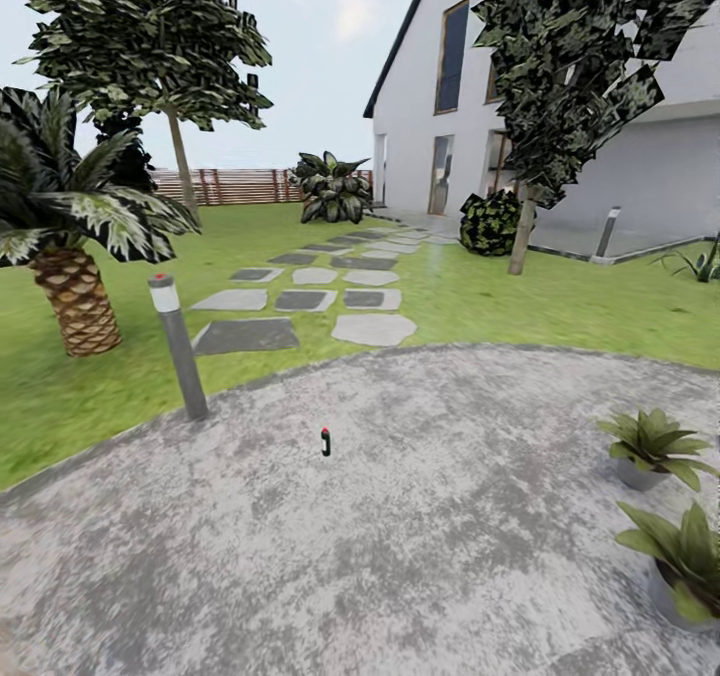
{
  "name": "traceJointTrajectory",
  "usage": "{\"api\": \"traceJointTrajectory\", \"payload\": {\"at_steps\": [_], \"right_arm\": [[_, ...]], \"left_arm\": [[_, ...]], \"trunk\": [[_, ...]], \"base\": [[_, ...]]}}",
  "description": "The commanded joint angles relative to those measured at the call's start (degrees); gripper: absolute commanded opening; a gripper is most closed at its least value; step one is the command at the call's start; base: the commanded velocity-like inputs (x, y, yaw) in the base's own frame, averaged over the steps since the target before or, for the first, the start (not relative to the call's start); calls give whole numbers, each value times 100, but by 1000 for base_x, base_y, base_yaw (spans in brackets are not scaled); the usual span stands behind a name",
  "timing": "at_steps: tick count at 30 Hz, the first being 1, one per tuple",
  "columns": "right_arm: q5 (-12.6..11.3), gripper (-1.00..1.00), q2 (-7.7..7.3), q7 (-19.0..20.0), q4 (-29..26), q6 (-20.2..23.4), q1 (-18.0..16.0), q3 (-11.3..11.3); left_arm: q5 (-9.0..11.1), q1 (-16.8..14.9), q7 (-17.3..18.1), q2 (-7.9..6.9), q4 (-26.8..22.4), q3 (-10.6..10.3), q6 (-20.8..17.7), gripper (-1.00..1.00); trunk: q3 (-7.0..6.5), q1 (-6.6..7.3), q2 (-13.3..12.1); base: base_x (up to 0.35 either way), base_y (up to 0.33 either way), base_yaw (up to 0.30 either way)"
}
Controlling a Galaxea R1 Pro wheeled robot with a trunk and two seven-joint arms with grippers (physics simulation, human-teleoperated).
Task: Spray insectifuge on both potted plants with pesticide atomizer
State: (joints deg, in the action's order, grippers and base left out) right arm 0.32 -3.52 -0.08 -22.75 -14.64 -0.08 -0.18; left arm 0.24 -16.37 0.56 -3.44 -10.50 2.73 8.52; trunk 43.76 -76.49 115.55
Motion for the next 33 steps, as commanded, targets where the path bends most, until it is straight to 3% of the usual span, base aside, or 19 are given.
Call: {"api": "traceJointTrajectory", "payload": {"at_steps": [1, 33], "right_arm": [[3, 100, 0, -1, -1, -12, -1, -4], [-14, 100, 10, -1, -36, -5, -1, -4]], "left_arm": [[2, -4, 6, 1, 4, 23, 18, 100], [2, -6, 6, 3, 4, 17, 18, 100]], "trunk": [[5, -3, 2], [5, -3, 2]], "base": [[334, 0, -89], [334, 0, -3]]}}
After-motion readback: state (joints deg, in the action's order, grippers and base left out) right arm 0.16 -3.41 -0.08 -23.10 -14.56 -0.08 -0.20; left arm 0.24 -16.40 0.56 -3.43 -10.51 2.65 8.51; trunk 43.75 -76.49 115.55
